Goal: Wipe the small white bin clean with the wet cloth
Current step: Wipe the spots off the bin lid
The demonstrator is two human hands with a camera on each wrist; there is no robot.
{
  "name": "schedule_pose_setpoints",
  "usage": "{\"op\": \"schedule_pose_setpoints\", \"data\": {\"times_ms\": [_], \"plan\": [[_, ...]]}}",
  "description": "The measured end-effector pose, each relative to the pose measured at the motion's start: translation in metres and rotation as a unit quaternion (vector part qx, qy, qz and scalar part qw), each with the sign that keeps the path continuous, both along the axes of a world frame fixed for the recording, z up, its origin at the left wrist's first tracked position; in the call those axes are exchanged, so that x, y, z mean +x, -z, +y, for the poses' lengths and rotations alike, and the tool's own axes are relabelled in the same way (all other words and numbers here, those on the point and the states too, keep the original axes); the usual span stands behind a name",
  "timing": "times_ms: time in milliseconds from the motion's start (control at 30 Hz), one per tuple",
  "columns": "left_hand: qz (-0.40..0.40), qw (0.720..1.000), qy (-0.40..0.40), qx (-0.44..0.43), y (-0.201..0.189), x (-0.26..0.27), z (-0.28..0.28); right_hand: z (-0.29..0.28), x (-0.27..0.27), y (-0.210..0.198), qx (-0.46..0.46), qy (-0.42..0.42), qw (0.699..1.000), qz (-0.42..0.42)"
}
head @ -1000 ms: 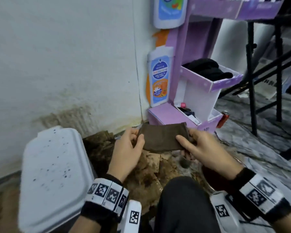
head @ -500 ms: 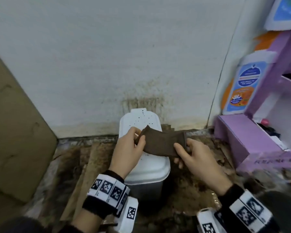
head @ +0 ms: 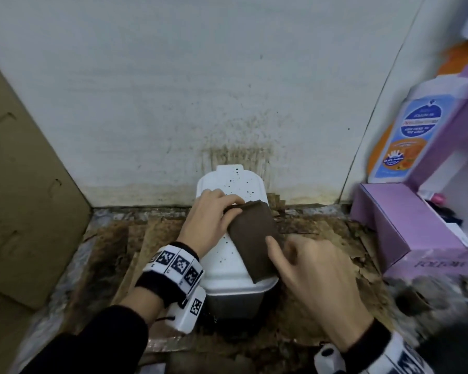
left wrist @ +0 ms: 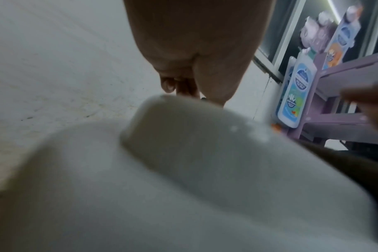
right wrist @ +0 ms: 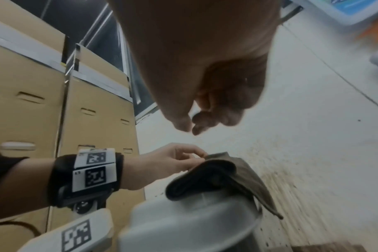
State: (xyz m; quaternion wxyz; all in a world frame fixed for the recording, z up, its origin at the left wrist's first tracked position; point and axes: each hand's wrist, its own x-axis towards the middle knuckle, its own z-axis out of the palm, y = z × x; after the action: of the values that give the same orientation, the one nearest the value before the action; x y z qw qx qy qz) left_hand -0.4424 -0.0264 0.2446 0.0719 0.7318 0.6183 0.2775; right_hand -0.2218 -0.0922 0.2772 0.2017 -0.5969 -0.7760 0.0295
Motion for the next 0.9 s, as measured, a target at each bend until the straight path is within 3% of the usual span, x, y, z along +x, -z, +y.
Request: {"op": "schedule_pose_setpoints", "data": {"times_ms": [67,167,300,533,700,900], "plan": [[0.001,1.0,0.0,0.0,0.001,0.001,0.008,0.019,-0.009,0.006,0.019,-0.108,0.991,0.074],[-0.007,1.0,-0.012,-0.008,0.006,-0.001,0.011,0.041,-0.028,0.029,-0.092,-0.207,0.972,0.061],[-0.021,0.998,-0.054,-0.032,0.011,-0.016,-0.007,0.044,-0.042,0.057,-0.093,-0.188,0.978,-0.007],[-0.124,0.98,-0.052,-0.147,0.02,-0.033,-0.056,0.061,-0.047,0.05,-0.149,-0.171,0.973,0.033],[-0.134,0.97,-0.032,-0.202,0.041,-0.031,-0.063,0.095,-0.051,0.048,-0.171,-0.181,0.967,0.047],[-0.126,0.976,-0.018,-0.179,0.048,-0.033,-0.065,0.082,-0.047,0.048,-0.159,-0.18,0.97,0.038]]}}
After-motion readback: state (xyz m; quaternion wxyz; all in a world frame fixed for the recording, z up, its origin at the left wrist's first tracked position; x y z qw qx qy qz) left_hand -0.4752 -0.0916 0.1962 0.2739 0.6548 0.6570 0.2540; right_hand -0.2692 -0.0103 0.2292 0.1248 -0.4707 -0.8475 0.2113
